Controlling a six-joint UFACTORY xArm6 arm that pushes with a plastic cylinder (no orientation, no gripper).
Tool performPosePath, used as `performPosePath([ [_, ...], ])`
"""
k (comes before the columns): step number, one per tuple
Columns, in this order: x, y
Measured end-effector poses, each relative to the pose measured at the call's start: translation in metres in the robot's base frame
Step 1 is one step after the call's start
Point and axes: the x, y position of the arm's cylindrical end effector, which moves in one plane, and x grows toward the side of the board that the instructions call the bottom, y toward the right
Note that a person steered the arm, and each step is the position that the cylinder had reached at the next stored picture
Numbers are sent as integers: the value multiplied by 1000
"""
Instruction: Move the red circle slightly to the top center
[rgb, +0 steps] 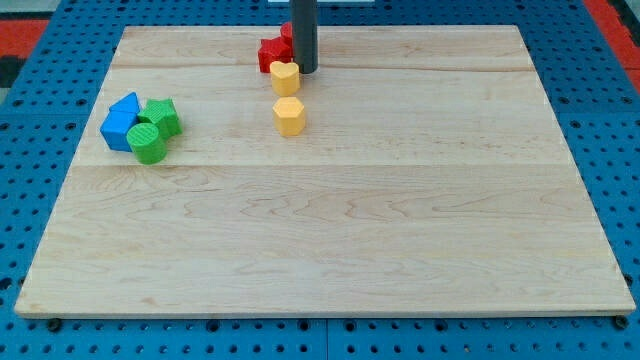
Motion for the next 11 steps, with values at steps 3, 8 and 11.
performPosePath([
  [3,-33,18],
  [8,-34,4],
  [11,-47,49],
])
